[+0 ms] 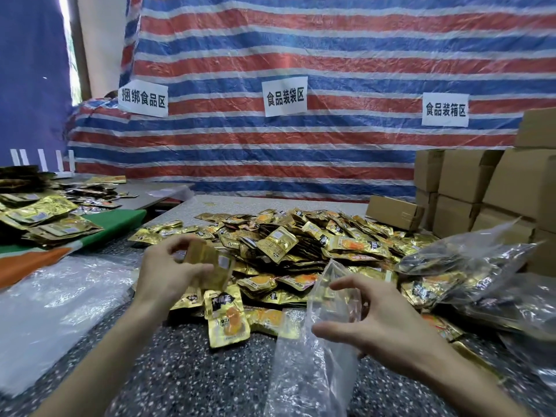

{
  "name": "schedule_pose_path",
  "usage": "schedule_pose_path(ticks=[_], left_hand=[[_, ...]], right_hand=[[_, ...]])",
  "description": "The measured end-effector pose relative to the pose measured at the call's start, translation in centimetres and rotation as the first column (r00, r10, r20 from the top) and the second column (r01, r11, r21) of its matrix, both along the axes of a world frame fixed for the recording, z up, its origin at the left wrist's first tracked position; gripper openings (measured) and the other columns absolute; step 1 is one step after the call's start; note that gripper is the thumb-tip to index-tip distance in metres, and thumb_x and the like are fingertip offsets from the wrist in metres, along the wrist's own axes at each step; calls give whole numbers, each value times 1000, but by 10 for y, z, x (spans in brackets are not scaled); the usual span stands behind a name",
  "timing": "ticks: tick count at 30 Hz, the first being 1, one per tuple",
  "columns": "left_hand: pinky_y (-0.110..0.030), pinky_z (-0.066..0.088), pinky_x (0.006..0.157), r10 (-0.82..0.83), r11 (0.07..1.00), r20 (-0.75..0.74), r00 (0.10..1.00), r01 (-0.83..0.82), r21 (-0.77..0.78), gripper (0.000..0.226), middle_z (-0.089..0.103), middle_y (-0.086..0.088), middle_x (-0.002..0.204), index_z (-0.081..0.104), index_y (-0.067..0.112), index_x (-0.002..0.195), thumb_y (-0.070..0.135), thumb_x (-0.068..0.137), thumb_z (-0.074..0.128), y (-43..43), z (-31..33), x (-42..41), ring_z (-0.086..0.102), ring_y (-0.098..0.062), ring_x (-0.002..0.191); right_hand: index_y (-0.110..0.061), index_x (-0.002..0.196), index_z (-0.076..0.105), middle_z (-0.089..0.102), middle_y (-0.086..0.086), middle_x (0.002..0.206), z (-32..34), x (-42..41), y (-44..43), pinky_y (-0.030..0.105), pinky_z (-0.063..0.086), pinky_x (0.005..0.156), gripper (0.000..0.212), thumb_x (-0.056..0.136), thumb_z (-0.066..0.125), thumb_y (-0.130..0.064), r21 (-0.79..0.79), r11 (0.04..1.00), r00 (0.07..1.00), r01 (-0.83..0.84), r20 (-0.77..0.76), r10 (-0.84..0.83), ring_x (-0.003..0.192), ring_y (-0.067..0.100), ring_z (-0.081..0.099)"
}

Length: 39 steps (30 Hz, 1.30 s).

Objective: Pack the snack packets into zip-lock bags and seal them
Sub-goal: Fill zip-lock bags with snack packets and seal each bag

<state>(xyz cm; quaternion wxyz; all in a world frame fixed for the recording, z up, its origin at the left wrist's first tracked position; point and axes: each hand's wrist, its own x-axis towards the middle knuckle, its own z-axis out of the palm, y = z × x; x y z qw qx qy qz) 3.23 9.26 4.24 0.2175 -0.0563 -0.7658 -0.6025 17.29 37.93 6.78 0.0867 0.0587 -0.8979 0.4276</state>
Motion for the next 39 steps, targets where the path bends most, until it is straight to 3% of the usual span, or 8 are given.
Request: schedule_pose_path(ticks=[3, 7, 15, 18, 23, 29, 34, 39], left_hand=[[-21, 58, 63, -220, 969, -146, 964, 234, 81, 38, 75, 2, 90, 73, 27, 93, 4, 65, 83, 17, 29, 40, 71, -14, 86], [-32, 62, 70, -457, 877, -264, 849, 480, 29, 35, 76, -4, 91, 74, 24, 95, 13, 62, 81, 37, 57, 82, 73, -20, 88], [-24, 59, 73, -659, 747, -266, 704, 567, -348, 35, 75, -4, 90, 74, 5, 89, -24, 70, 71, 59, 69, 91, 72, -18, 87], [-27, 60, 73, -712, 684, -223, 665, 587, -433, 24, 76, -4, 90, 75, 5, 86, -14, 72, 73, 54, 71, 89, 73, -19, 86], [-27, 58, 76, -780, 582, -150, 608, 616, -531, 26, 75, 1, 88, 77, 7, 88, -15, 74, 75, 61, 71, 87, 72, -12, 85], [-25, 53, 87, -819, 549, -209, 535, 620, -561, 39, 73, -1, 104, 74, 8, 102, -15, 70, 76, 78, 69, 93, 67, -7, 100], [-26, 53, 82, -366, 862, -1, 931, 339, -377, 32, 64, 10, 106, 61, 27, 109, 35, 82, 77, 53, 45, 52, 62, -10, 103], [-36, 54, 84, 255, 647, 368, 894, 125, -752, 47, 57, 3, 86, 50, 15, 105, 55, 85, 66, 31, -19, 17, 58, -16, 81]], right_hand=[[-51, 105, 49, 52, -26, 104, -1, -3, -6, 26, 62, 64, 66, 55, 91, -51, 5, 1000, 1000, -10, 23, 10, 80, 3, 72], [-51, 116, 43, 43, -38, 101, -4, -7, -13, 7, 39, 70, 76, 55, 88, -59, 112, 994, 1000, 19, -27, -17, 88, -16, 50], [-40, 139, 48, 62, -19, 130, 4, -6, -18, 36, 48, 104, 101, 50, 90, -62, 187, 981, 998, -46, -23, 52, 113, 3, 60], [-48, 136, 46, 56, -22, 130, 14, -2, -9, 28, 48, 97, 98, 49, 84, -72, 286, 957, 998, -50, -6, 55, 110, 2, 58], [-61, 120, 51, 62, -6, 74, 22, 1, -3, 22, 41, 60, 70, 57, 82, -69, 355, 922, 983, -154, -38, 179, 65, 8, 54], [-42, 76, 62, 67, -12, 72, 20, 2, -20, 27, 47, 57, 18, 68, 65, -58, 254, 949, 949, -189, -200, 243, 63, 7, 60], [-11, 84, 73, 75, 4, 79, 21, 3, -10, 52, 58, 70, 16, 87, 71, -27, 121, 989, 959, -80, -261, 109, 73, 23, 71], [-18, 82, 74, 75, -4, 80, 28, 3, -4, 37, 60, 68, 21, 75, 77, -37, 17, 1000, 952, 3, -307, 3, 73, 13, 71]])
